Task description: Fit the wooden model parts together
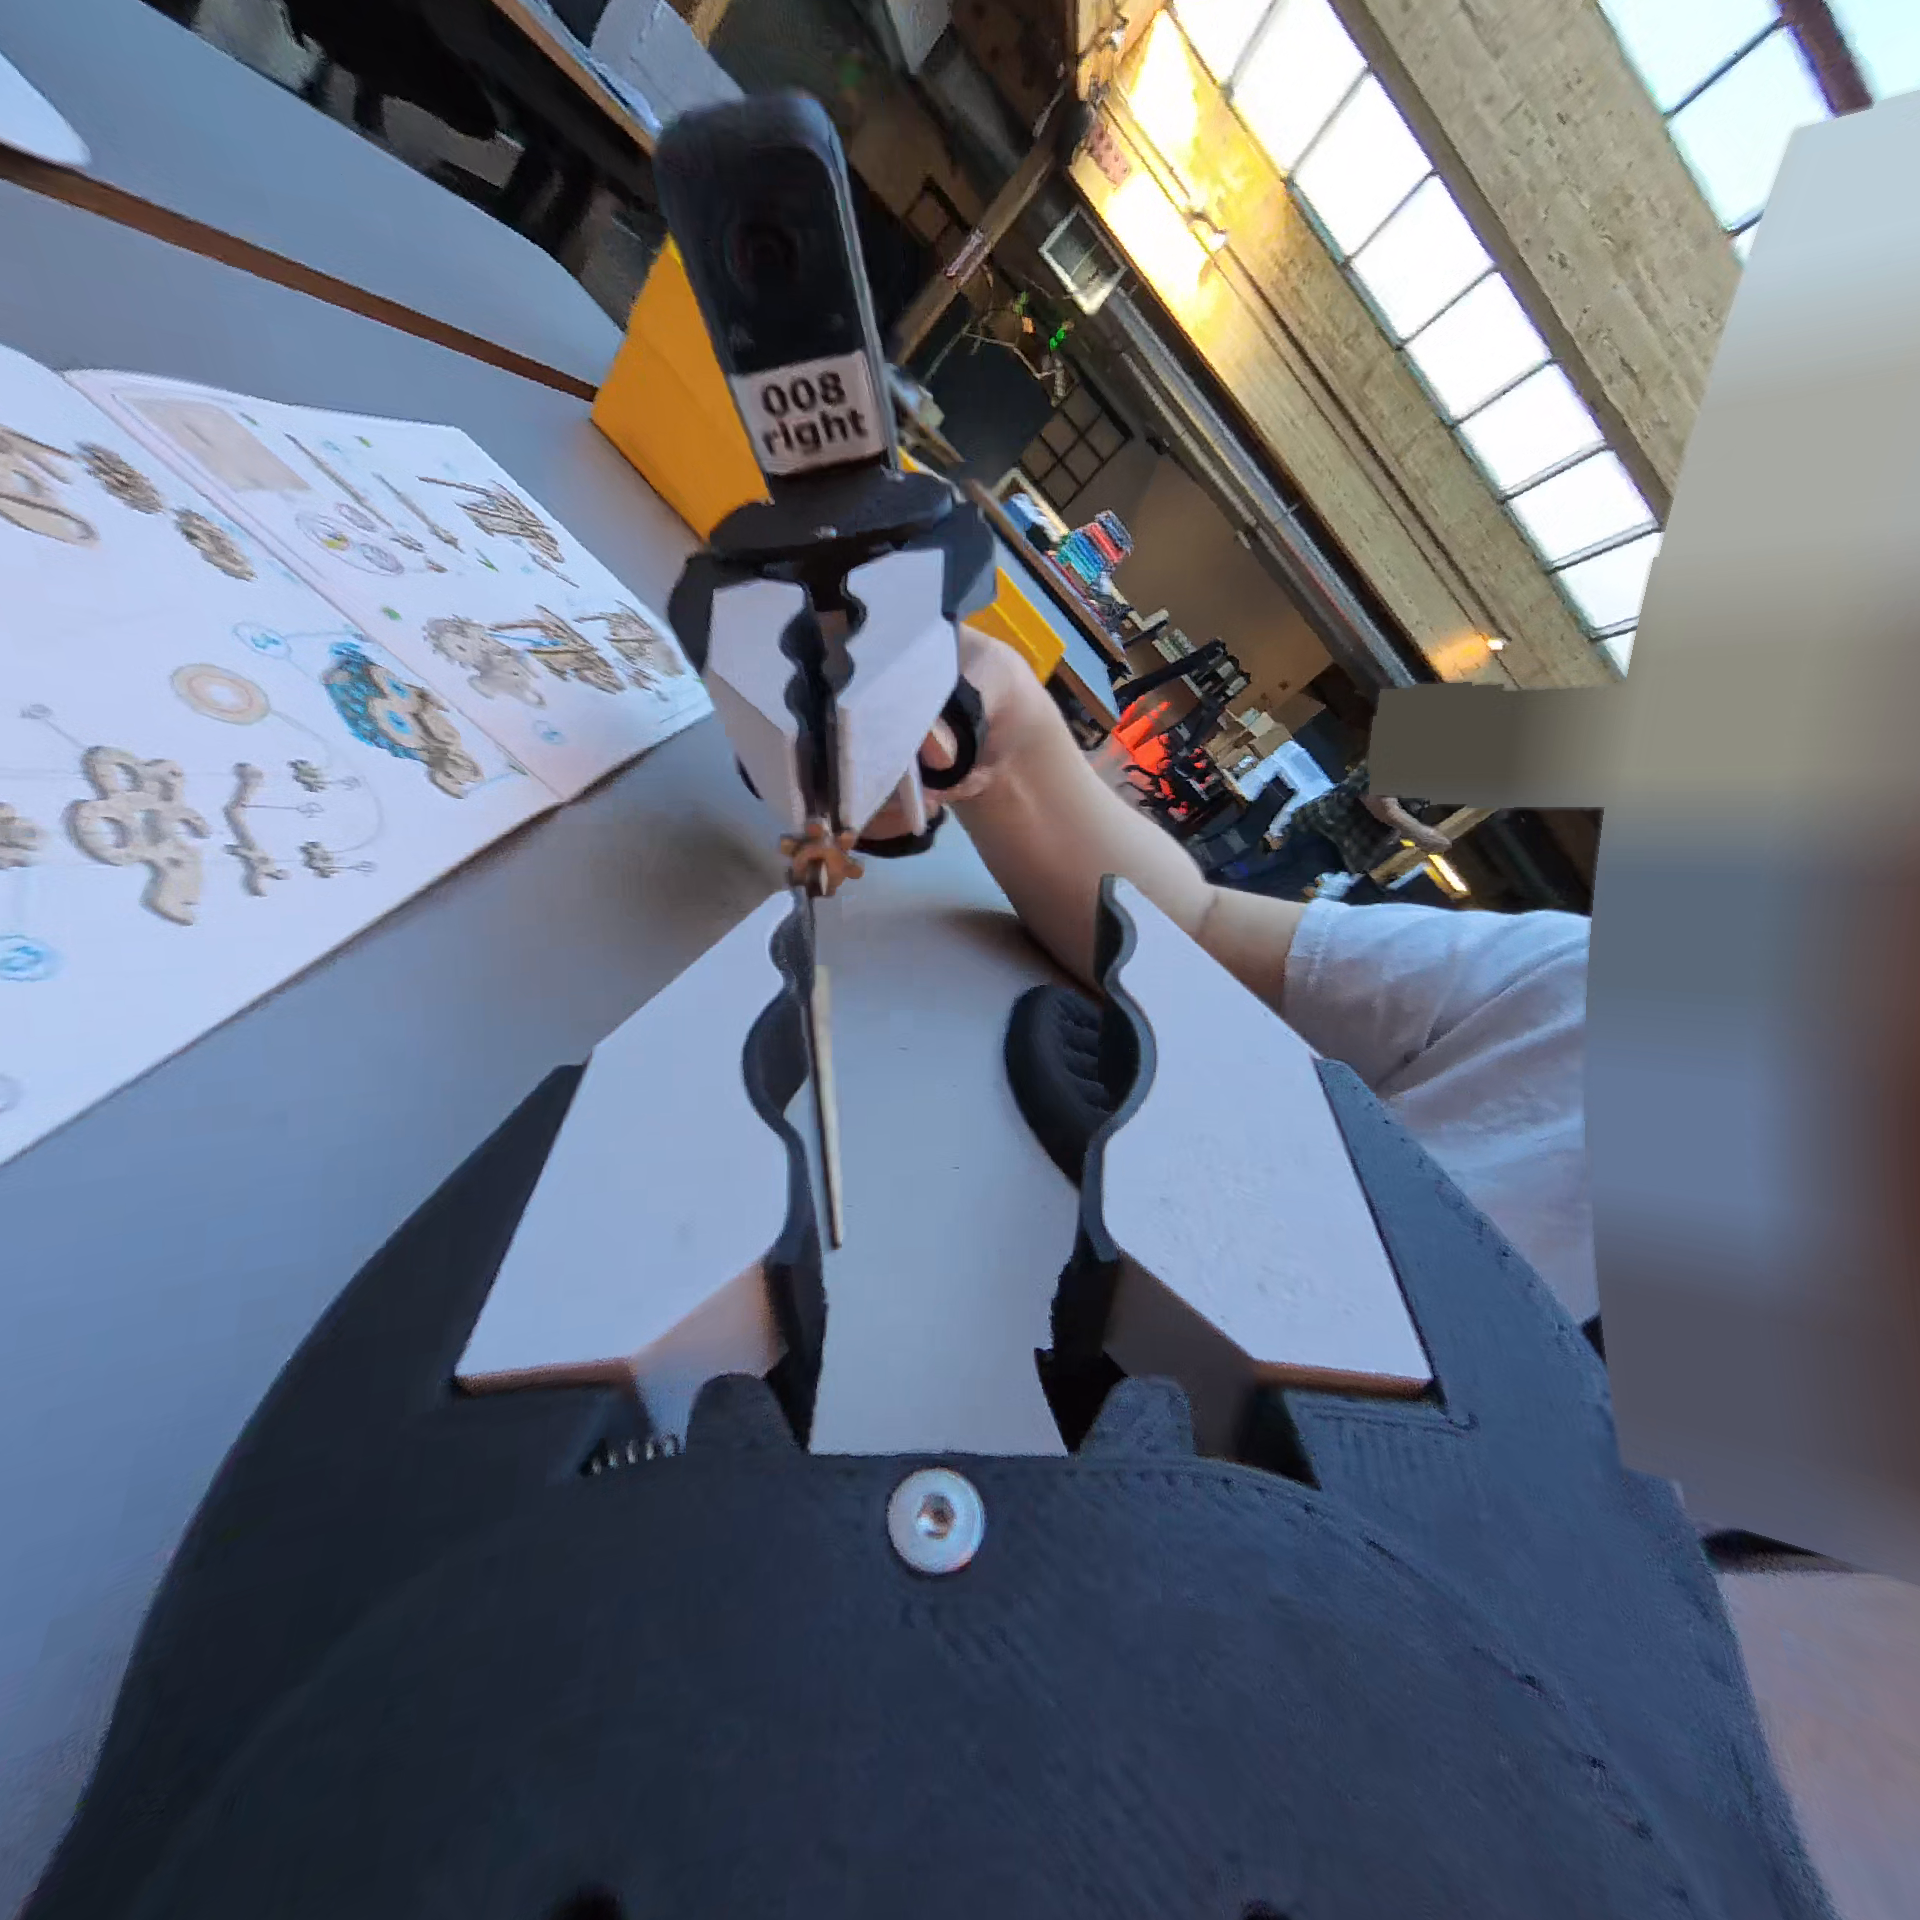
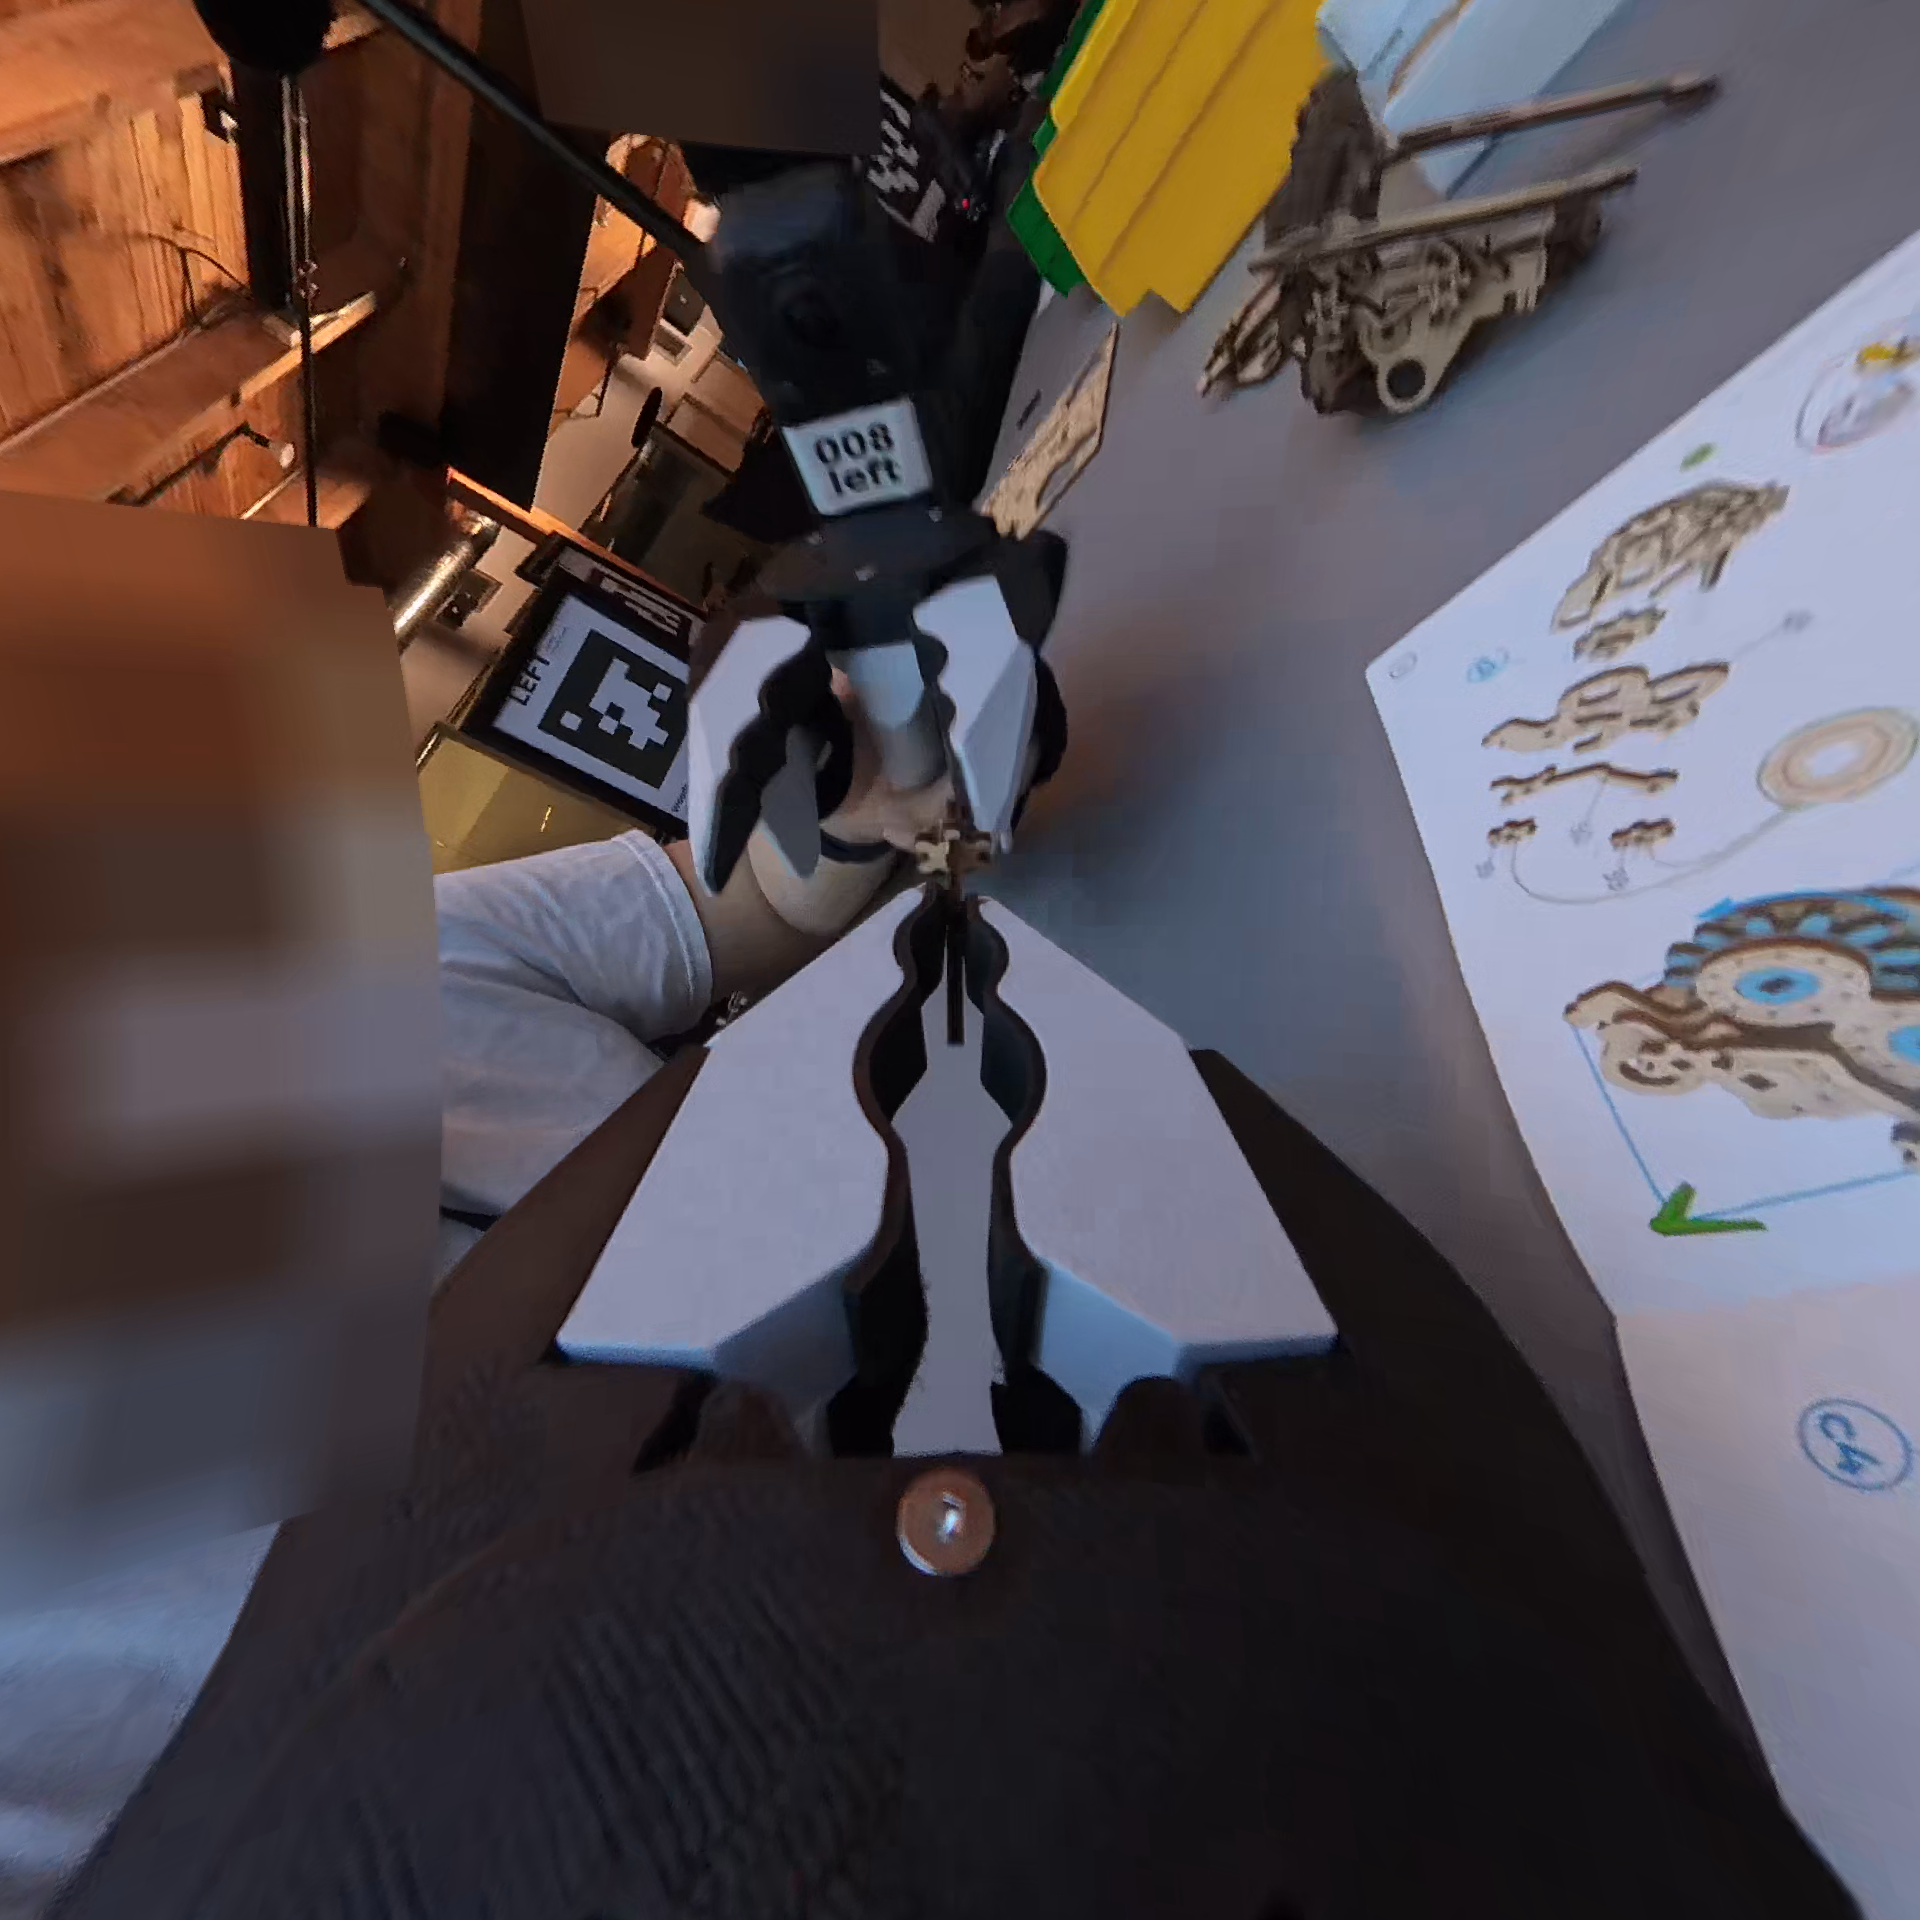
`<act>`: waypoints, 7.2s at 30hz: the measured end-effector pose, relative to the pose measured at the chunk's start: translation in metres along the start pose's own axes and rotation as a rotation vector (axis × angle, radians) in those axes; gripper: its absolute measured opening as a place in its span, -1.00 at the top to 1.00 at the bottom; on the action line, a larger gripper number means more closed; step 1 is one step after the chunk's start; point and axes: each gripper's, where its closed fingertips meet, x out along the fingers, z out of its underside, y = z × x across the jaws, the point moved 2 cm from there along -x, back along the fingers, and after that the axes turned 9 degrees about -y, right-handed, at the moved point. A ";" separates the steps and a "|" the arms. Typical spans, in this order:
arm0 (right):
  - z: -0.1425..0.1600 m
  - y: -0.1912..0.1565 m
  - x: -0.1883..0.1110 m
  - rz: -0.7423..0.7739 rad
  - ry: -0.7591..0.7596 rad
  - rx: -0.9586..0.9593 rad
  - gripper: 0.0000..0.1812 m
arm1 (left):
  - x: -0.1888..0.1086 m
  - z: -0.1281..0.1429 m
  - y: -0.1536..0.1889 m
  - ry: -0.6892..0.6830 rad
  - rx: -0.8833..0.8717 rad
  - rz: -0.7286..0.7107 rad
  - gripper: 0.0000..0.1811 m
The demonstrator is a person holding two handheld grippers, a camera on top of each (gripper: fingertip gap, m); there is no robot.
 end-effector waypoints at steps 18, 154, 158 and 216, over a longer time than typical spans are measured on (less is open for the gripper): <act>0.060 0.025 0.045 0.123 -0.453 -0.055 0.94 | -0.007 0.061 -0.035 -0.553 0.308 -0.301 0.82; -0.068 -0.164 -0.233 1.526 0.336 -1.136 0.41 | -0.062 0.060 -0.035 -0.614 0.324 -0.462 0.74; -0.067 -0.163 -0.232 1.524 0.324 -1.134 0.42 | -0.050 0.072 -0.040 -0.684 0.320 -0.468 0.79; -0.066 -0.144 -0.225 1.573 0.179 -1.142 0.44 | -0.034 0.062 -0.058 -0.655 0.394 -0.671 0.71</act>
